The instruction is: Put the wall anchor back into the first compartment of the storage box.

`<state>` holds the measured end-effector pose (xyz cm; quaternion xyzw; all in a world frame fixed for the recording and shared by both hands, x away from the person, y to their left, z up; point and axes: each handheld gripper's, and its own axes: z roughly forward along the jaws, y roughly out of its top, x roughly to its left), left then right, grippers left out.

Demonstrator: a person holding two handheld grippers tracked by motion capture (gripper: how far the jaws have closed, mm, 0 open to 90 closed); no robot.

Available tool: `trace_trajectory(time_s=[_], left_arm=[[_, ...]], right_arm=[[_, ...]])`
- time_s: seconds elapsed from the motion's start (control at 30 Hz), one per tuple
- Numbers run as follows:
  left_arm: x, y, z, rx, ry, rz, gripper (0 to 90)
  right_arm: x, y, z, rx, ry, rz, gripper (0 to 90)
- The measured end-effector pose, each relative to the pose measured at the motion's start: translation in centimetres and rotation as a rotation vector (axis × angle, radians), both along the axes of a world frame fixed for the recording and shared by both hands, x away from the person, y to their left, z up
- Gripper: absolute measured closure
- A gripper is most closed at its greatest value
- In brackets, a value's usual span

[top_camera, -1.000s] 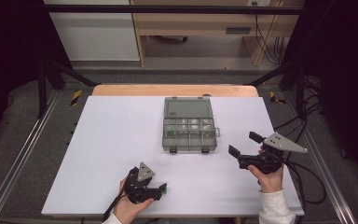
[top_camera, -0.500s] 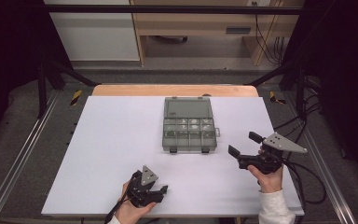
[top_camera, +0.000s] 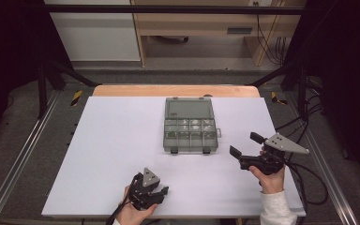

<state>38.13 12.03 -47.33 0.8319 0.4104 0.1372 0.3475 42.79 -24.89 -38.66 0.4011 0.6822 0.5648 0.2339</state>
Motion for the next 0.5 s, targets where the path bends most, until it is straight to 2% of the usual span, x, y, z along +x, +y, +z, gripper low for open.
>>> trace_trajectory(time_s=[0.3,0.33,0.5], left_arm=[[0.00,0.14,0.07,0.008,0.020,0.006,62.3],[-0.04,0.08,-0.01,0.009,0.016,0.007,64.7],[-0.20,-0.08,0.03,0.027,0.010,0.004,65.2]], right_arm=[[-0.01,-0.02,0.01,0.000,-0.004,0.001,2.8],[0.00,-0.01,0.00,-0.001,-0.004,0.001,2.8],[-0.04,0.01,0.04,0.000,-0.002,0.000,2.8]])
